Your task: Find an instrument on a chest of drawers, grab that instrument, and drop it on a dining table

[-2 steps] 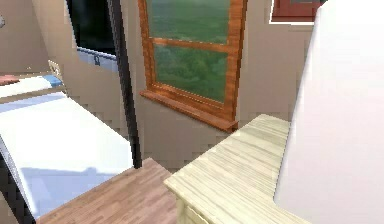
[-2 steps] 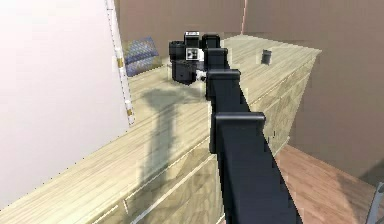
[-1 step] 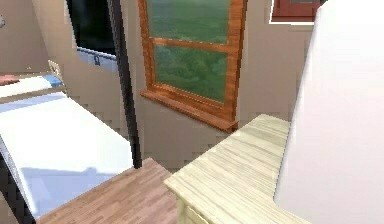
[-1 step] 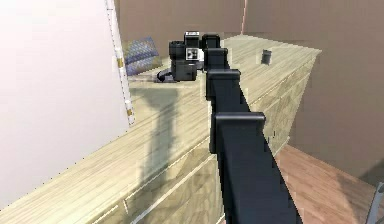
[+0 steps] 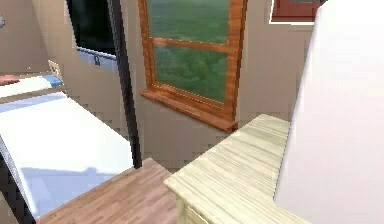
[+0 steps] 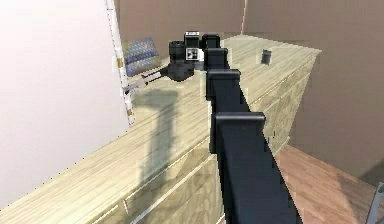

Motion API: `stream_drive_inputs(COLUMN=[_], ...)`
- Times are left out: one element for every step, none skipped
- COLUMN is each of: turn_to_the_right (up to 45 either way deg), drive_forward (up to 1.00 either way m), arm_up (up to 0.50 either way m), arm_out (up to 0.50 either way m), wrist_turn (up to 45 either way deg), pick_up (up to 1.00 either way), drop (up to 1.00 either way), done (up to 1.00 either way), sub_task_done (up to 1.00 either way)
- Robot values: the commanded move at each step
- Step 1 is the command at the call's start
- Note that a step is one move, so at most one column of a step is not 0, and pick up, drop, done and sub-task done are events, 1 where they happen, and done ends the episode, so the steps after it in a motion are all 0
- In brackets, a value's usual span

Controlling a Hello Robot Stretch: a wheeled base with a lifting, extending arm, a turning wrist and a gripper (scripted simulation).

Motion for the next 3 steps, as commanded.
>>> stream_drive_inputs(turn_to_the_right=[0.0, 0.0, 0.0], drive_forward=[0.00, 0.00, 0.00], arm_up=[0.00, 0.00, 0.00], arm_out=[0.00, 0.00, -0.40], wrist_turn=[-45.0, -30.0, 0.0], pick_up=[0.00, 0.00, 0.00], drop=[0.00, 0.00, 0.00], done=[0.00, 0.00, 0.00], sub_task_done=[0.00, 0.00, 0.00])
